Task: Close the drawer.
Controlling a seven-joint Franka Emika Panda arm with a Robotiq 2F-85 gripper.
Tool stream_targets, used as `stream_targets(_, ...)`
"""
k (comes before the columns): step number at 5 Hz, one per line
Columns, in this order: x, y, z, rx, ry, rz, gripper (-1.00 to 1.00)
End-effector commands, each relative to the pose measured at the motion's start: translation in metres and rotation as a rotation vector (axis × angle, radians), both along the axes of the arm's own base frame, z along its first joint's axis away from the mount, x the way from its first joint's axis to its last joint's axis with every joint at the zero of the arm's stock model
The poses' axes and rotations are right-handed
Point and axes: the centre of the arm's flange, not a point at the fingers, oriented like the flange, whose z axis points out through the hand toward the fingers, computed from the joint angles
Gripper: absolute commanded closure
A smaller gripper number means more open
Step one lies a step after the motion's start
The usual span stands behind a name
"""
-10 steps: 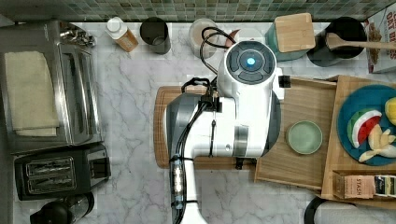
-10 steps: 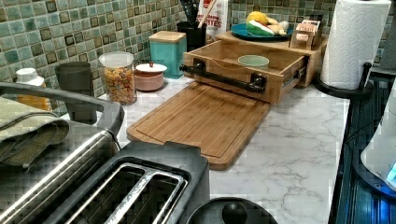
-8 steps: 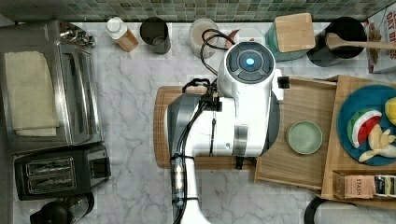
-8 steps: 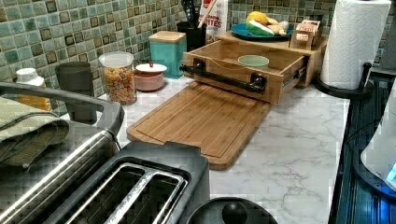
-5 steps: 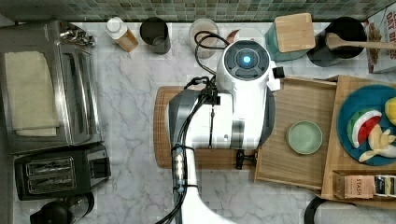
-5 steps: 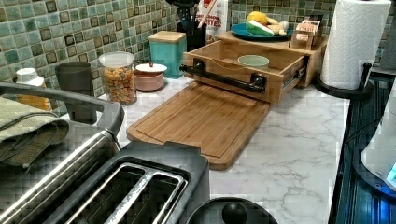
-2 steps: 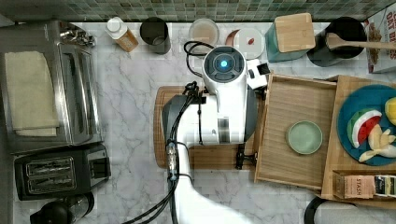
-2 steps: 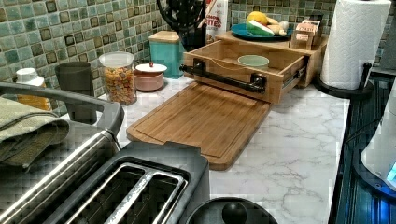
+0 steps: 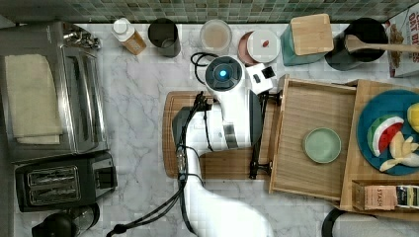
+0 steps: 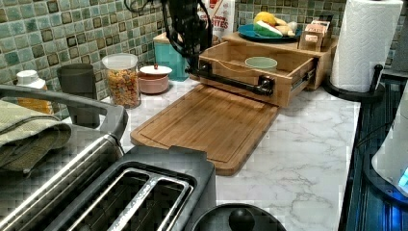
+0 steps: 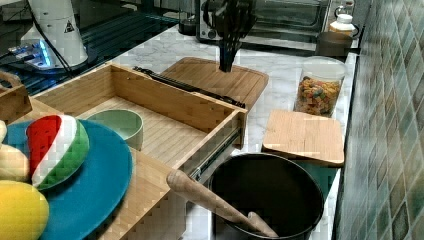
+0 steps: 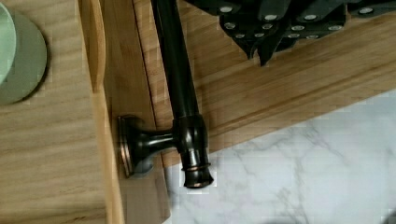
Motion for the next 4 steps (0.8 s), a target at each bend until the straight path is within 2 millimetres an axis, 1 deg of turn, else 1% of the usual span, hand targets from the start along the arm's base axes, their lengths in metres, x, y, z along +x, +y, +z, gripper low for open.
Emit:
stream_targets(1, -0.020, 0.040, -0.030, -0.026, -0.022, 0.189, 1.00)
stream_targets(2, -0.018, 0.034, -0.034, -0.035, 0.009, 0.222, 1.00)
stream_targets(3, -0.021, 0.017, -0.042, -0.010, 0.048, 0.253, 1.00)
stream_targets(4, -0.023, -0.004, -0.039, 0.020, 0.081, 0.255, 1.00)
